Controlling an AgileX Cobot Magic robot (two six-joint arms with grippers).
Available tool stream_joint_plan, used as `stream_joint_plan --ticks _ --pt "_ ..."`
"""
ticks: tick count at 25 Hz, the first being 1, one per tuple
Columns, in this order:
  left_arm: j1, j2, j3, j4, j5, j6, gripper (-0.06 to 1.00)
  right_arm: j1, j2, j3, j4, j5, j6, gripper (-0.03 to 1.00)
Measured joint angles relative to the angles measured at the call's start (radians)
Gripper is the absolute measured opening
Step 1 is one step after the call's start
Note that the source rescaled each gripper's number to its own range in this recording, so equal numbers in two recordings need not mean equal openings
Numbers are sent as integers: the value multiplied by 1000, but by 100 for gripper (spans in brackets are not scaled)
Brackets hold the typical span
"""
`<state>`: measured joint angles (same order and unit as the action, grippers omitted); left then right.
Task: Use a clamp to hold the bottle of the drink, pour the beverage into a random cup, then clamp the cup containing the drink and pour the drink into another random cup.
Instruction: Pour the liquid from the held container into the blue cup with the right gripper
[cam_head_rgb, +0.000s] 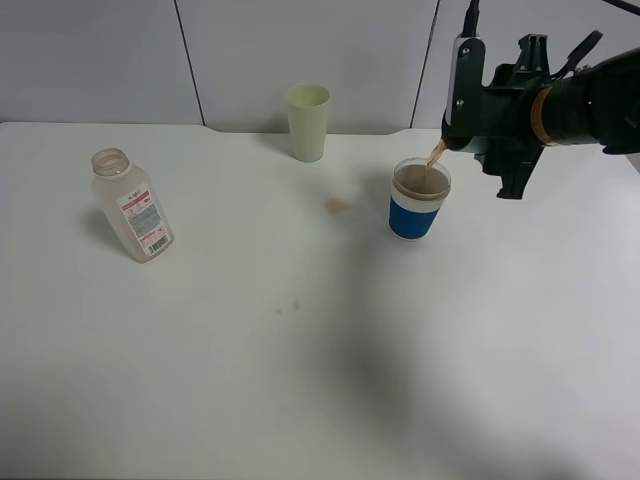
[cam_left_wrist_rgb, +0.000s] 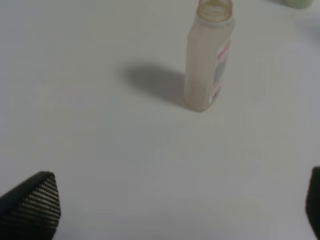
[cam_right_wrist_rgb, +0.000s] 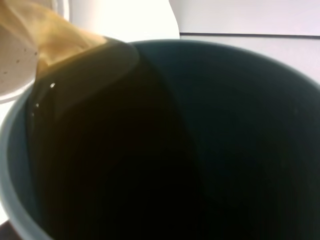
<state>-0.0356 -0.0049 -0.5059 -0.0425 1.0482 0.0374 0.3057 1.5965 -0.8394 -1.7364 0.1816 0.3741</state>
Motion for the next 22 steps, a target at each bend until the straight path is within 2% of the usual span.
stream_joint_plan --ticks 9,22 --pt "0 0 0 0 0 0 100 0 0 0 0 1 -82 2" --pt "0 0 0 0 0 0 100 0 0 0 0 72 -89 2"
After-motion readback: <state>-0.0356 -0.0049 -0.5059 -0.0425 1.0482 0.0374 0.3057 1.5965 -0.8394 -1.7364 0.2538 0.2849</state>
